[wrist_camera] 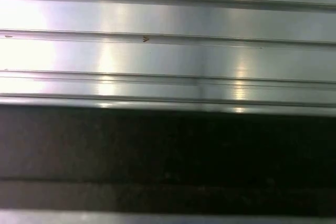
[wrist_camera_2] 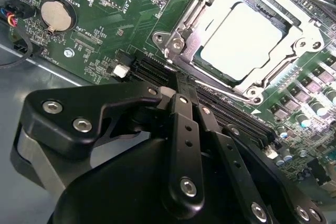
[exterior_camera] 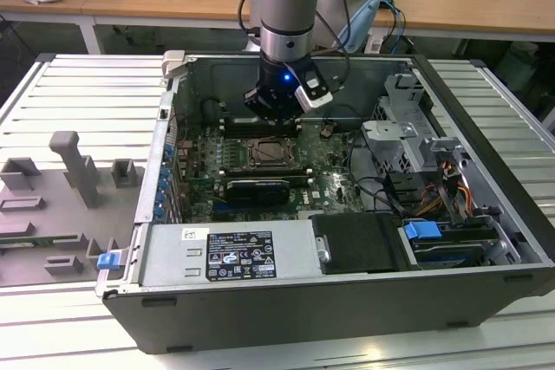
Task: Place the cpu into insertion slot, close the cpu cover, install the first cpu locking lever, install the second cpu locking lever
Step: 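Install the first cpu locking lever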
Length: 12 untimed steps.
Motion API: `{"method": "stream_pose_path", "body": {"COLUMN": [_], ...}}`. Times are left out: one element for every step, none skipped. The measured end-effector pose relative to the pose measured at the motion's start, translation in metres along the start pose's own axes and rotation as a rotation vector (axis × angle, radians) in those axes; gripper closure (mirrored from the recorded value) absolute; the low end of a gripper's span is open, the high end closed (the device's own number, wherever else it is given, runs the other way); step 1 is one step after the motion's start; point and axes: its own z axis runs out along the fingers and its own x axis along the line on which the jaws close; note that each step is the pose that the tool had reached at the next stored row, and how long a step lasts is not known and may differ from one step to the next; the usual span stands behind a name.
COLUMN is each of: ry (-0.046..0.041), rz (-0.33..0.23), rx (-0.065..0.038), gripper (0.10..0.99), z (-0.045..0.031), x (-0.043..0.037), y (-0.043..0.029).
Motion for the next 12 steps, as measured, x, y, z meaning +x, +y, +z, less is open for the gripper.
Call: {"method": "stream_pose_path", "body": {"ry": [0.0001, 0.0001, 0.0002, 0.0005, 0.0005, 0.0008, 0.0009, 0.0008, 0.0003, 0.0006, 0.0008, 0.001], "rz": [0.0, 0.0, 0.0, 0.0, 0.0, -0.001, -0.001, -0.001, -0.001, -0.001, -0.001, -0.001], "rx": [0.001, 0.002, 0.003, 0.007, 0.012, 0.02, 0.021, 0.022, 0.022, 0.023, 0.023, 0.023], "gripper": [0.984, 0.984, 0.984, 0.984, 0.984, 0.984, 0.984, 0.984, 0.984, 0.984, 0.984, 0.984], "z": [0.0007, 0.0011, 0.0015, 0.0019, 0.0021, 0.0025, 0.0029, 0.0033, 0.0042, 0.0043, 0.0045, 0.0045], "x": [0.0, -0.0001, 0.0, 0.0, 0.0, 0.0, 0.0, 0.0001, -0.0001, 0.0, 0.0, 0.0001], "y": [-0.0001, -0.0001, -0.0001, -0.0002, -0.0002, -0.0002, -0.0002, -0.0003, -0.0001, -0.0001, -0.0002, -0.0002]}}
